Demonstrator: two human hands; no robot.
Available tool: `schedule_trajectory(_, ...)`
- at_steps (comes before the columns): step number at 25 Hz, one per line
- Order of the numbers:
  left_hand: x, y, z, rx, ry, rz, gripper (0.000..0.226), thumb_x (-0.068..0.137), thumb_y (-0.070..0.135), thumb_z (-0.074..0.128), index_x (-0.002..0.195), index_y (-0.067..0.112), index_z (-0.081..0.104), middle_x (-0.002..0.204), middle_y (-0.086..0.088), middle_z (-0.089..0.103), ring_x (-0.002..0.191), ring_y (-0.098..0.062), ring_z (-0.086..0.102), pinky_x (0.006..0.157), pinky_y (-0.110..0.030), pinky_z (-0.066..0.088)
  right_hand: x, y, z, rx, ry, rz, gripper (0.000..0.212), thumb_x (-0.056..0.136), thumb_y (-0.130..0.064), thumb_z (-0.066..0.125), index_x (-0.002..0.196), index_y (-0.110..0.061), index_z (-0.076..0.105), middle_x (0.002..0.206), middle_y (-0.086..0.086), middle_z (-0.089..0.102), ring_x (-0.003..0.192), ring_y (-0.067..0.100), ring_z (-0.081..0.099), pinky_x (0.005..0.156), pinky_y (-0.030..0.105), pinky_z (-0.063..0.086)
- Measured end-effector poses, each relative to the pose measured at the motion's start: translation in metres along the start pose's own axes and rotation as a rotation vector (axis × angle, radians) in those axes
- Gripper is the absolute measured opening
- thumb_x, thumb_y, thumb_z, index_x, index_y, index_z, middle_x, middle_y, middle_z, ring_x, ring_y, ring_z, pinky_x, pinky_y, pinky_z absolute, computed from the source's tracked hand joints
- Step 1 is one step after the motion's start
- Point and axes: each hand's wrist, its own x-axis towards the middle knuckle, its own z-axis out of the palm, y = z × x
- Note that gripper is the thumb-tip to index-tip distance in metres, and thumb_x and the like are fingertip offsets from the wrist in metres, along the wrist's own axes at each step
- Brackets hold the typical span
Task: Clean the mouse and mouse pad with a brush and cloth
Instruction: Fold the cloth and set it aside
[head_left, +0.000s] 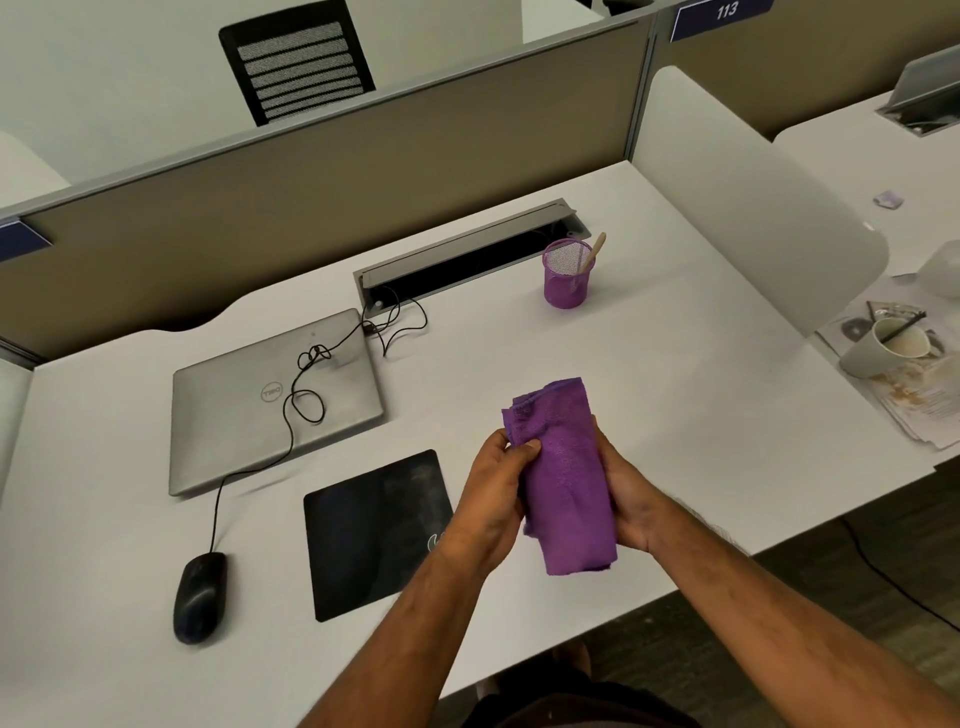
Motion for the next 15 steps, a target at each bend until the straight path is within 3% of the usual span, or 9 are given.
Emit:
schedule_trajectory(3,0.001,0.000,0.003,-0.036,-0.004,-0.024,0.032,0.100,0.021,0.065,0.132,0.017,0.065,0.129,-0.007,0.072,0.119,-0.025,0.070,0.091,-0.037,0.060,-0.004,0.003,-0.006,-0.026,0.004,-0.001,0.079,0.078,-0.070,0.072,0.127,-0.009,0.072,0.124,0.019,0.073,0.105,0.033,0.074,0.085,0.049,0.060)
schedule_trajectory(5,0.003,0.000,0.002,-0.014,0.030,0.009,0.032,0.100,0.023,0.067,0.131,0.019,0.065,0.127,-0.005,0.073,0.117,-0.025,0.071,0.093,-0.039,0.060,-0.007,0.001,-0.009,0.015,-0.066,-0.025,0.082,0.071,-0.064,0.081,0.131,-0.010,0.070,0.130,0.018,0.070,0.115,0.032,0.071,0.093,0.048,0.058)
schedule_trajectory(7,0.005,0.000,0.002,0.011,0.069,0.047,0.034,0.099,0.026,0.068,0.133,0.020,0.063,0.126,-0.003,0.073,0.116,-0.023,0.072,0.093,-0.040,0.060,-0.011,-0.006,-0.015,0.018,-0.086,-0.063,0.086,0.073,-0.058,0.084,0.140,-0.010,0.063,0.139,0.019,0.064,0.125,0.032,0.065,0.102,0.048,0.053)
schedule_trajectory(11,0.008,-0.003,0.008,0.160,0.108,0.060,0.051,0.093,0.037,0.076,0.137,0.029,0.051,0.127,0.004,0.072,0.112,-0.017,0.073,0.095,-0.039,0.061,-0.019,-0.025,-0.031,-0.113,-0.050,-0.194,0.064,0.083,-0.041,0.084,0.138,-0.017,0.064,0.138,0.013,0.067,0.124,0.027,0.066,0.098,0.039,0.055)
schedule_trajectory(15,0.009,-0.012,0.022,0.266,0.173,0.110,0.065,0.081,0.050,0.084,0.130,0.037,0.045,0.129,0.010,0.064,0.105,-0.009,0.073,0.081,-0.028,0.062,-0.022,-0.033,-0.037,-0.139,-0.034,-0.199,0.059,0.084,-0.034,0.084,0.137,-0.017,0.065,0.136,0.015,0.067,0.123,0.029,0.066,0.098,0.040,0.055)
